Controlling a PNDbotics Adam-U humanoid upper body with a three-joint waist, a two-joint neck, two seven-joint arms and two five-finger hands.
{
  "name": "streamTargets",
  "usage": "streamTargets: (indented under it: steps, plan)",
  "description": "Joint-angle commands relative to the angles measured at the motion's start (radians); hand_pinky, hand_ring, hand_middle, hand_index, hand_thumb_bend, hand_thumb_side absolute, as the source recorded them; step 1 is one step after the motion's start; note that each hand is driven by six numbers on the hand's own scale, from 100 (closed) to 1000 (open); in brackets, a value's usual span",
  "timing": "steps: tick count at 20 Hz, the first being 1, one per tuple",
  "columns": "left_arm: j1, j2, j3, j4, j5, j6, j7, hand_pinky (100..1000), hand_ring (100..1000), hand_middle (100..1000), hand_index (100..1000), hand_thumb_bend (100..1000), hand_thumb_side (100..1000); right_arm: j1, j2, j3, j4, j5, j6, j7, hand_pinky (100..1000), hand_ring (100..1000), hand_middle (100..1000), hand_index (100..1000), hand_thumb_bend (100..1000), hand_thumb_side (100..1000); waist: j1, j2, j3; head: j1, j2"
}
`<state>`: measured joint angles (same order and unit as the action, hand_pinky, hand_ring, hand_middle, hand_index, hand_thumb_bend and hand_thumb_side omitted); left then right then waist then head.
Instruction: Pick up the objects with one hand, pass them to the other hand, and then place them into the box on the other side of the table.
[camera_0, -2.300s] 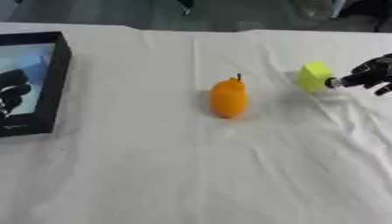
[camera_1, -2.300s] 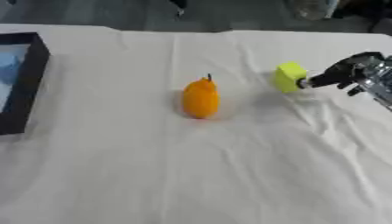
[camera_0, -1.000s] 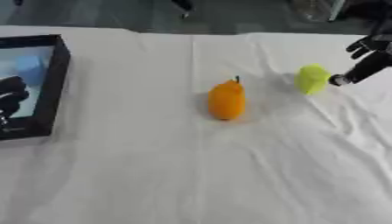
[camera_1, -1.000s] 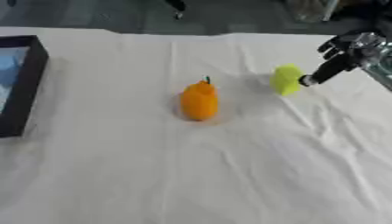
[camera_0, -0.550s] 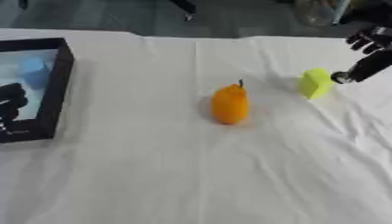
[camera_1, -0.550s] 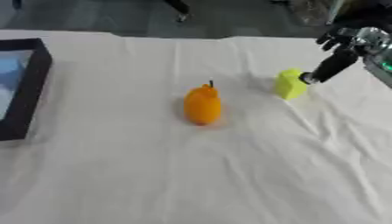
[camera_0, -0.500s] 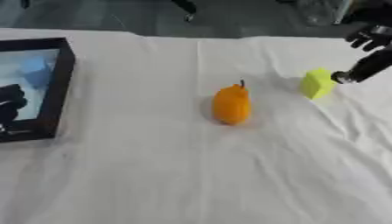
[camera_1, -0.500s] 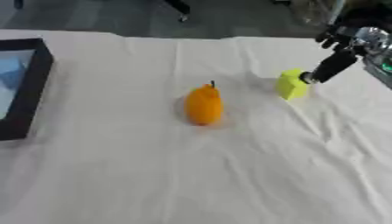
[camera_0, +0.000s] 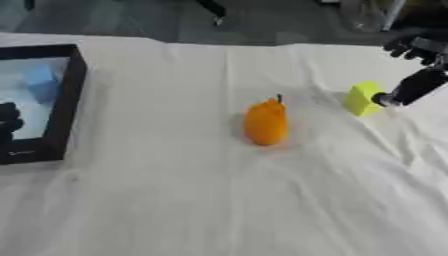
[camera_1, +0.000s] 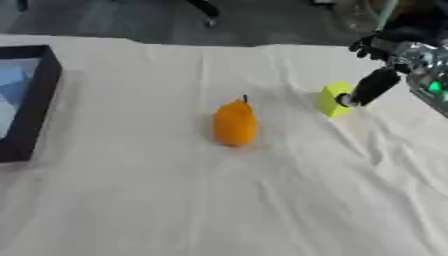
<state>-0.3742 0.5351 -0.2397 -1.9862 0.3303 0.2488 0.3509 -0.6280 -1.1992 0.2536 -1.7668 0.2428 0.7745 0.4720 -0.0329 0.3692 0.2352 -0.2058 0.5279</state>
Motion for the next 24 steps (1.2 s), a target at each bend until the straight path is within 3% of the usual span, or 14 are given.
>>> streamTargets:
  steps: [1, 11, 24]
  plan:
    - [-0.002, 0.014, 0.016, -0.014, -0.004, -0.003, 0.005, 1000, 869, 861, 743, 100, 812, 0.000, -0.060, -0.032, -0.032, 0.035, 0.132, 0.182, 962, 980, 925, 958, 426, 100, -0.014, -0.002, 0.002, -0.004, 0.001]
    - [-0.003, 0.014, 0.016, -0.014, -0.004, -0.003, 0.005, 1000, 869, 861, 743, 100, 815, 0.007, -0.064, -0.040, -0.052, 0.137, 0.132, 0.300, 964, 983, 926, 946, 427, 100, -0.013, 0.002, 0.004, -0.007, -0.007]
    - [-0.005, 0.001, 0.018, -0.014, -0.005, -0.004, 0.007, 1000, 869, 862, 744, 100, 818, -0.013, -0.034, -0.032, 0.022, 0.237, 0.132, 0.347, 961, 984, 926, 944, 435, 100, -0.001, 0.014, 0.008, -0.014, -0.023]
